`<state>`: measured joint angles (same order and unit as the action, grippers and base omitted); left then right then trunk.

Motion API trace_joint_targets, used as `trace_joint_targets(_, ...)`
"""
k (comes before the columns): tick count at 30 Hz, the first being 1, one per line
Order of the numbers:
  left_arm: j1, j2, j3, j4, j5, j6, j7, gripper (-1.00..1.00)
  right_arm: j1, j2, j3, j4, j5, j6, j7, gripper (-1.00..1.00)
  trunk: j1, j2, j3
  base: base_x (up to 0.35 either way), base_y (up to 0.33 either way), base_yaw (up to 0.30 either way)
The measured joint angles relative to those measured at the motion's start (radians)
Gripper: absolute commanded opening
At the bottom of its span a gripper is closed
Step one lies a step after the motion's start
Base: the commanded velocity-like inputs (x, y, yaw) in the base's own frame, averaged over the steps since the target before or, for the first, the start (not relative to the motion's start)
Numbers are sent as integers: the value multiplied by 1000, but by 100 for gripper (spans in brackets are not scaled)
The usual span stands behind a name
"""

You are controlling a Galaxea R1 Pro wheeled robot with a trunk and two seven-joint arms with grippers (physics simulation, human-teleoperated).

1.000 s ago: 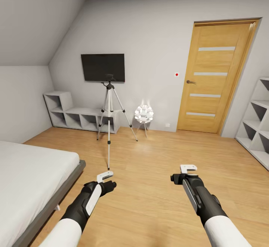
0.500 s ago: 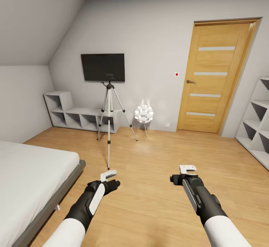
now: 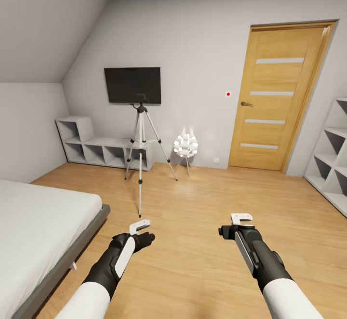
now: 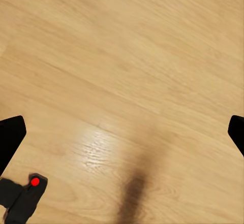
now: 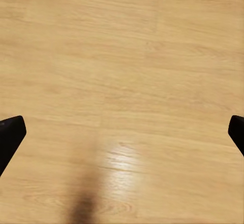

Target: Attach the digital camera to the camera tripod in the bedroom.

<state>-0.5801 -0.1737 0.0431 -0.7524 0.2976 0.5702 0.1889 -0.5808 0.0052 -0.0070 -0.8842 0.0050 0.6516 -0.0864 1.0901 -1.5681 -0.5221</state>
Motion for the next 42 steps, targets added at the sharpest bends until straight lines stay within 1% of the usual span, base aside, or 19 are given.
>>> trace_joint_targets(9,-1,0,6,1,0,1,0,100,0,0,0,2,-1,0,0,100,35,-63,-28,0,0,0)
trace_joint_targets(31,-1,0,7,-7,0,-7,0,100,0,3,1,7,-1,0,3,100,119,-217,-97,0,0,0)
trace_joint_targets(35,-1,0,5,-58,0,-26,2,100,0,4,1,11,-2,1,10,100,134,-245,-110,0,0,0)
trace_joint_targets(38,-1,0,5,-75,1,-48,5,100,0,5,3,24,-1,1,15,100,146,-266,-119,0,0,0)
trace_joint_targets(39,0,0,5,-77,1,-64,9,100,0,6,10,38,0,2,18,100,150,-273,-122,0,0,0)
trace_joint_targets(42,0,0,4,-78,1,-81,18,100,0,9,30,60,1,6,22,100,161,-294,-132,0,0,0)
